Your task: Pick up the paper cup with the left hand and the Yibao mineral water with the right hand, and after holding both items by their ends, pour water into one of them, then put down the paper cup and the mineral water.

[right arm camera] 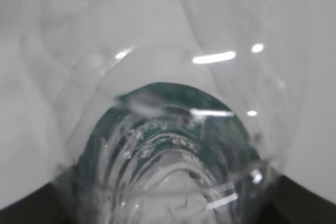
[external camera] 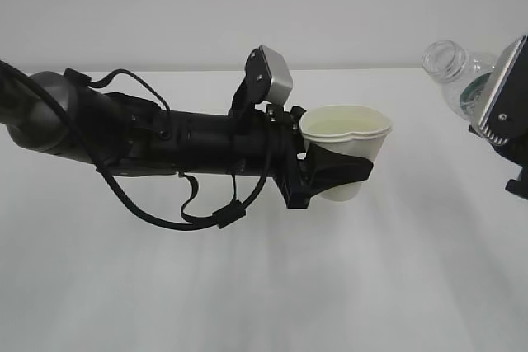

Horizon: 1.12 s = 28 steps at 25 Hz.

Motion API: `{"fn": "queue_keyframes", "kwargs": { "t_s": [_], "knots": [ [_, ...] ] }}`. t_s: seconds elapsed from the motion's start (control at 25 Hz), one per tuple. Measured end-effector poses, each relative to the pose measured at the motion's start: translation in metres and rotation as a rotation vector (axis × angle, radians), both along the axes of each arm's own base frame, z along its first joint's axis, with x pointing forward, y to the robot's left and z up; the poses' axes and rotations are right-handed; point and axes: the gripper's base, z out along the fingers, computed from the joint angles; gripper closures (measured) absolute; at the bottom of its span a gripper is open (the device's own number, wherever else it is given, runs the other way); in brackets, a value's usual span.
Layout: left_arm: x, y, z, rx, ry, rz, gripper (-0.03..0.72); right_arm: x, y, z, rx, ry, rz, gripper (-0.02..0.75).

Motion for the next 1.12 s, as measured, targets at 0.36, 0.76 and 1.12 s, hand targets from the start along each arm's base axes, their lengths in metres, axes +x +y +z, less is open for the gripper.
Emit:
{"fn": "queue_keyframes", "kwargs": {
  "t_s": [0.36,0.76,1.12],
  "knots": [
    [0.000,0.000,0.000,0.004,-0.038,-0.009,0.278,0.000,0.000,0.000,0.112,0.013,-0.058,0.282],
    [0.014,0.016,0.001,-0.001,-0.053,0.033,0.286,0.000,0.000,0.000,0.302,0.036,-0.156,0.282],
    [0.026,0.033,0.002,-0.014,-0.054,0.072,0.288,0.000,0.001,0.000,0.340,0.043,-0.173,0.282]
  ]
}}
